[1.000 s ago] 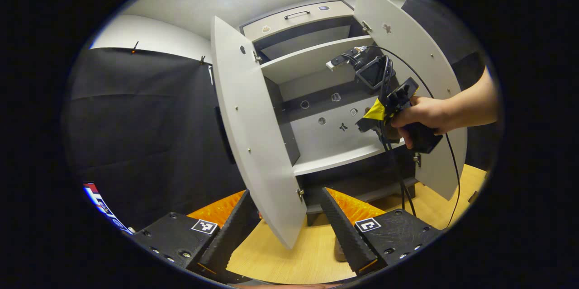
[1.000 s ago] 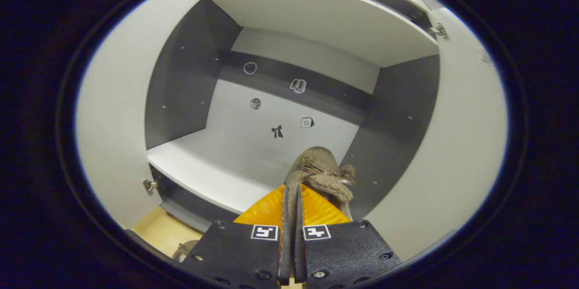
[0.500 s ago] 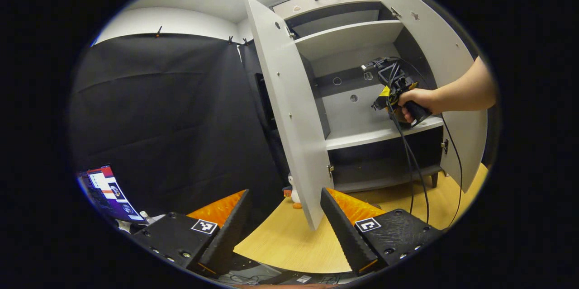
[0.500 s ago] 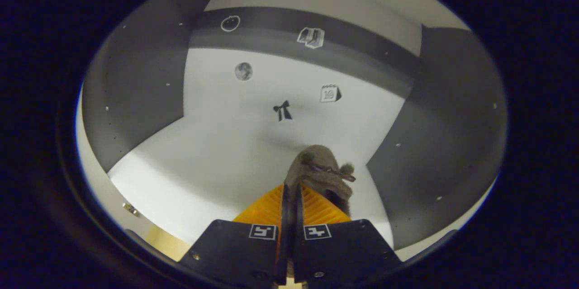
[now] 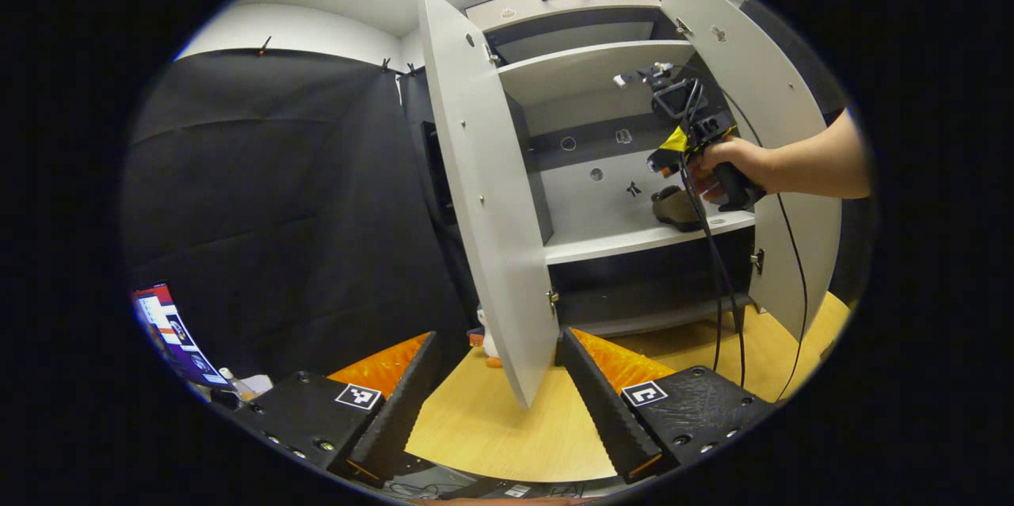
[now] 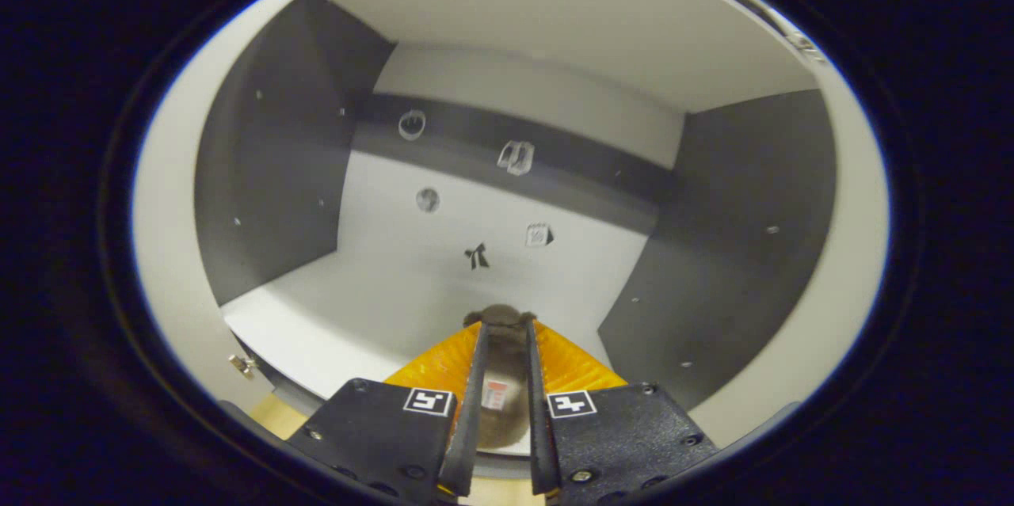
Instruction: Grab one shoe with the right hand and put it into the shoe cabinet, grab the other shoe with the left hand and put it into the shoe cabinet; then close the right door with the right hand and the left door with the left hand.
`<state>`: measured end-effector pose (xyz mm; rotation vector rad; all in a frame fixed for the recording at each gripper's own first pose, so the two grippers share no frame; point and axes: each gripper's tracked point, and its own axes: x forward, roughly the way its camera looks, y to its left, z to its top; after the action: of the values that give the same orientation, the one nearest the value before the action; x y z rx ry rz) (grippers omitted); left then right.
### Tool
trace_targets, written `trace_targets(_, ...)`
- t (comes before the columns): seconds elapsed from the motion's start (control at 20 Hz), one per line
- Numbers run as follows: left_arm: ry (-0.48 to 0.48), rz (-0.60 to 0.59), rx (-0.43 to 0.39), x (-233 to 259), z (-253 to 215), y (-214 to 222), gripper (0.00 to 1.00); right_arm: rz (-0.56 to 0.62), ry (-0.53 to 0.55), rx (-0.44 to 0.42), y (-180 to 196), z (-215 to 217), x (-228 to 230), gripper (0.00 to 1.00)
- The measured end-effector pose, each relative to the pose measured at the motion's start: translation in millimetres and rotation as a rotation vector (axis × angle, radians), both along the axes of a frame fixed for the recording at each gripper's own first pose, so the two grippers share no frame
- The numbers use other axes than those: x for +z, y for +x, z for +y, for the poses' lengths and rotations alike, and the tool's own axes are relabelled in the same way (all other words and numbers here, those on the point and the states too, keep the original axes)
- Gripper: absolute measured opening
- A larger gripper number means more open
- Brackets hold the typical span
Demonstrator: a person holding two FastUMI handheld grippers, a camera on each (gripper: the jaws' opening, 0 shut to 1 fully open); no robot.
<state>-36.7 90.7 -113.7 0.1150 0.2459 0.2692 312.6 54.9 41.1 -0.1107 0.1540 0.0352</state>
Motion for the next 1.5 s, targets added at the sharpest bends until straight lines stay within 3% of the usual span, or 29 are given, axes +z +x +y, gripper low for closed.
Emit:
trace_targets(0.05,-0.016,0.006,-0.027,-3,-10,7,0.94,-0.075,0.045,0.025,-27,-3,20,0.3)
trace_targets(0.1,-0.029,0.021,-0.054,-10,-18,12,0.95,-0.152,0.08,0.056,-52,-4,41,0.41)
trace_targets(0.15,-0.044,0.047,-0.089,-21,-28,18,0.95,-0.232,0.099,0.089,-81,-9,60,0.41)
trace_targets(0.25,-0.061,0.068,-0.134,-34,-44,32,0.95,-0.34,0.055,0.161,-137,-14,76,0.62)
trace_targets(0.3,-0.069,0.065,-0.147,-37,-51,41,0.95,-0.343,0.022,0.173,-160,-20,71,0.72)
trace_targets(0.4,-0.098,0.088,-0.155,-56,-69,54,0.95,-0.252,-0.012,0.217,-193,-26,40,0.8)
trace_targets(0.45,-0.084,0.135,-0.137,-71,-73,60,1.0,-0.2,-0.005,0.247,-202,-28,26,0.83)
trace_targets(0.5,-0.058,0.207,-0.135,-87,-78,62,0.95,-0.171,0.014,0.262,-209,-35,17,0.87)
trace_targets(0.7,-0.002,0.286,-0.173,-137,-100,76,0.96,-0.187,0.074,0.234,-228,-71,16,0.92)
trace_targets(0.85,-0.046,0.335,-0.185,-187,-106,87,0.94,-0.156,0.119,0.182,-229,-77,24,0.93)
trace_targets(1.0,-0.12,0.39,-0.191,-242,-103,101,0.94,-0.113,0.172,0.07,-231,-80,30,0.93)
trace_targets(1.2,-0.142,0.463,-0.227,-303,-102,127,0.94,-0.074,0.071,0.033,-244,-61,31,0.93)
trace_targets(1.25,-0.138,0.459,-0.223,-310,-101,132,0.9,-0.059,0.054,0.057,-247,-49,33,0.93)
trace_targets(1.3,-0.161,0.484,-0.231,-317,-105,132,0.77,-0.036,0.057,0.09,-252,-35,32,0.92)
trace_targets(1.35,-0.193,0.514,-0.228,-324,-106,131,0.73,-0.019,0.056,0.114,-255,-23,33,0.92)
trace_targets(1.4,-0.233,0.521,-0.22,-330,-110,131,0.53,-0.017,0.048,0.125,-256,-16,34,0.9)
trace_targets(1.45,-0.272,0.521,-0.209,-332,-113,131,0.53,-0.026,0.042,0.144,-258,-10,35,0.9)
trace_targets(1.5,-0.285,0.518,-0.192,-335,-111,132,0.37,-0.041,0.032,0.155,-259,-5,36,0.9)
